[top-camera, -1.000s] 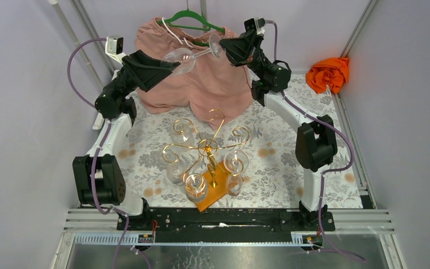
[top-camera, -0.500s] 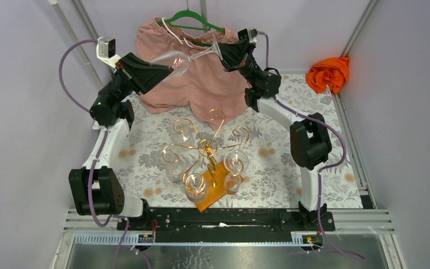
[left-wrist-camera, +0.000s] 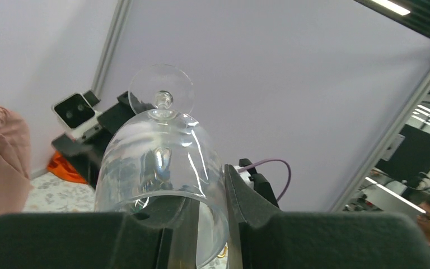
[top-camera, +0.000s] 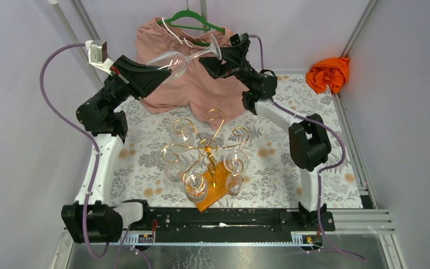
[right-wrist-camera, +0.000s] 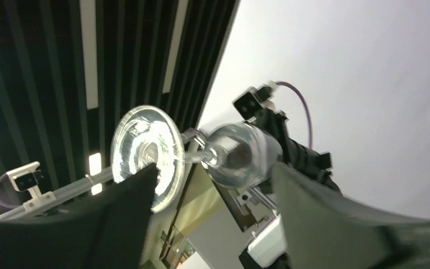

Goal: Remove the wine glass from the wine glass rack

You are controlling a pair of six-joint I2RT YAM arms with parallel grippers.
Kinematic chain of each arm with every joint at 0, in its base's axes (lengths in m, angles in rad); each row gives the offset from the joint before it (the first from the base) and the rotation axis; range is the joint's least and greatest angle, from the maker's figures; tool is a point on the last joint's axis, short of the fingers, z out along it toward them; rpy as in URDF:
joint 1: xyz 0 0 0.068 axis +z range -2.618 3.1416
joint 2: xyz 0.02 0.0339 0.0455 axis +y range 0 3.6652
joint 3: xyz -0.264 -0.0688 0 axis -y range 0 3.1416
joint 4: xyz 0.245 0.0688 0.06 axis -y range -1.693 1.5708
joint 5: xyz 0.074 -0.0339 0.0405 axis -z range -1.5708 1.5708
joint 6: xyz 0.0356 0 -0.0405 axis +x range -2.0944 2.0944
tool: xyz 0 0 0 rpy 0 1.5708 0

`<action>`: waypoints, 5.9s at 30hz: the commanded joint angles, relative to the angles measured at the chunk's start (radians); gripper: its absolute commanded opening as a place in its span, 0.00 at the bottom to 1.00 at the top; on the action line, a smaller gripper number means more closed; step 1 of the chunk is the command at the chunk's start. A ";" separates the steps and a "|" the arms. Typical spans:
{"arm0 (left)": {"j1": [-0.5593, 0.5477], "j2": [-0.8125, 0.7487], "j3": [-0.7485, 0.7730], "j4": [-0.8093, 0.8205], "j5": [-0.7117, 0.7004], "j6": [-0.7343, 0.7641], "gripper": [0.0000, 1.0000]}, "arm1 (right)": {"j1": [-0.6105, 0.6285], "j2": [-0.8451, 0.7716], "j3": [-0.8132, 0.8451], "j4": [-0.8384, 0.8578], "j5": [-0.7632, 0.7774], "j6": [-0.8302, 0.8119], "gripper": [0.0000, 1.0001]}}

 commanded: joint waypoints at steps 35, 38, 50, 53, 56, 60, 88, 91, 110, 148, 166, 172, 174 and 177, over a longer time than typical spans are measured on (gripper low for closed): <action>0.025 0.421 0.825 -2.267 -0.946 1.112 0.00 | -0.287 -0.611 -0.212 -1.299 -0.352 -0.891 0.98; 0.025 0.491 0.795 -2.254 -0.901 1.114 0.00 | -0.287 -0.605 -0.205 -1.340 -0.352 -0.904 0.98; 0.025 0.639 0.682 -2.156 -0.791 1.085 0.00 | -0.308 -0.590 -0.224 -1.344 -0.358 -0.917 0.97; 0.025 0.645 0.659 -2.125 -0.778 1.078 0.00 | -0.308 -0.590 -0.227 -1.342 -0.355 -0.921 0.97; 0.025 0.646 0.632 -2.076 -0.752 1.067 0.00 | -0.309 -0.588 -0.233 -1.333 -0.353 -0.921 0.96; 0.022 0.642 0.599 -2.015 -0.732 1.049 0.00 | -0.310 -0.584 -0.235 -1.329 -0.349 -0.921 0.96; -0.034 0.709 0.644 -1.996 -0.814 1.036 0.24 | -0.309 -0.568 -0.270 -1.279 -0.337 -0.889 0.96; -0.036 0.687 0.676 -2.025 -0.829 1.047 0.30 | -0.309 -0.565 -0.278 -1.266 -0.337 -0.877 0.96; -0.040 0.449 0.821 -2.071 -0.808 0.991 0.39 | -0.309 -0.577 -0.324 -1.200 -0.340 -0.835 0.96; 0.000 -0.259 -0.093 -1.443 -0.024 0.583 0.46 | -0.309 -0.697 -0.405 -1.163 -0.300 -0.809 0.96; -0.001 -0.353 -0.165 -1.499 0.025 0.583 0.45 | -0.309 -0.692 -0.407 -1.158 -0.292 -0.794 0.96; -0.001 -0.374 -0.167 -1.501 0.025 0.582 0.37 | -0.309 -0.695 -0.413 -1.156 -0.284 -0.791 0.96; -0.002 -0.377 -0.160 -1.504 0.022 0.580 0.34 | -0.309 -0.697 -0.415 -1.154 -0.281 -0.790 0.96; -0.001 -0.380 -0.150 -1.507 0.020 0.578 0.32 | -0.309 -0.697 -0.418 -1.151 -0.279 -0.788 0.95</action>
